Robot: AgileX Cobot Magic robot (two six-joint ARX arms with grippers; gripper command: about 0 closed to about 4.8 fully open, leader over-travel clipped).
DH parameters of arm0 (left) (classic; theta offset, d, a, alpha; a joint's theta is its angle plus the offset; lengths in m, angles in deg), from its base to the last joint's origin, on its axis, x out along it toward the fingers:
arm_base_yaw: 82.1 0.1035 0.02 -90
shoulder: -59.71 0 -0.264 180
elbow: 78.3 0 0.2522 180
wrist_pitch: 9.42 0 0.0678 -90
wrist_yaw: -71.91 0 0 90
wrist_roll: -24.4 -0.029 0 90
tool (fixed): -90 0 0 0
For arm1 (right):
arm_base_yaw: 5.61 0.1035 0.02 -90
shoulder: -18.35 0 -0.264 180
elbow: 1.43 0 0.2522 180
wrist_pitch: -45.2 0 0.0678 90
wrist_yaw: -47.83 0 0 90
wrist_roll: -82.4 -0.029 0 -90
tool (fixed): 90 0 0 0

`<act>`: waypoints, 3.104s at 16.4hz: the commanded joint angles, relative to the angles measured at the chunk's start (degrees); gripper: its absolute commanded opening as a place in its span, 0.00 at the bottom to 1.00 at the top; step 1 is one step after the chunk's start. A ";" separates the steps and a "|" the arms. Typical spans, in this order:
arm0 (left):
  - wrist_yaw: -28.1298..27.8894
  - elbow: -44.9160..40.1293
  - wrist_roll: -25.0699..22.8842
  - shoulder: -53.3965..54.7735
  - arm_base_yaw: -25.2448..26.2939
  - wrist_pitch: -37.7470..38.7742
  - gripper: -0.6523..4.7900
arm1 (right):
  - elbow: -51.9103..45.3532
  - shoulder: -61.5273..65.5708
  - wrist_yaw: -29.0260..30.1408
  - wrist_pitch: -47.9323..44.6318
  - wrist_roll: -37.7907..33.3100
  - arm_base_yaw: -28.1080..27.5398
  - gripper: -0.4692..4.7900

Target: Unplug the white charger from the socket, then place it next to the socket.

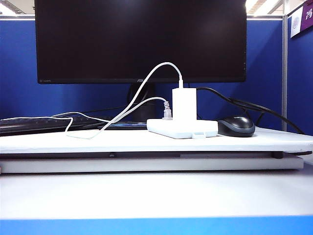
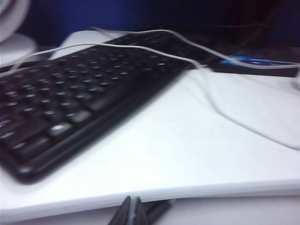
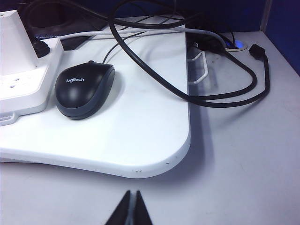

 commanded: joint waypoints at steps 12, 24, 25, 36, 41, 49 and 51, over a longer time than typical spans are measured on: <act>-8.09 2.05 12.04 -0.11 -5.51 -4.79 0.11 | 1.81 -0.15 0.22 -1.86 -6.69 0.09 0.09; 5.07 33.66 6.01 36.06 -5.57 -17.59 0.11 | 30.29 17.75 -3.23 -2.08 -4.07 0.09 0.09; 9.11 38.21 5.99 41.64 -5.62 -17.62 0.11 | 33.11 21.07 -2.56 -2.19 -2.56 0.09 0.09; 22.58 69.22 -14.51 75.63 -26.25 0.09 0.11 | 42.23 45.35 10.67 -12.83 -1.22 1.05 0.09; 19.63 69.37 -18.60 82.27 -29.42 5.14 0.11 | 42.21 55.08 10.93 -18.14 0.13 6.25 0.09; 17.51 69.40 -24.00 82.77 -28.83 4.63 0.11 | 42.12 75.34 -0.33 -35.56 0.37 18.86 0.09; 19.45 69.40 -23.65 83.17 -28.83 3.98 0.11 | 42.12 78.71 -0.39 -39.19 0.28 20.28 0.09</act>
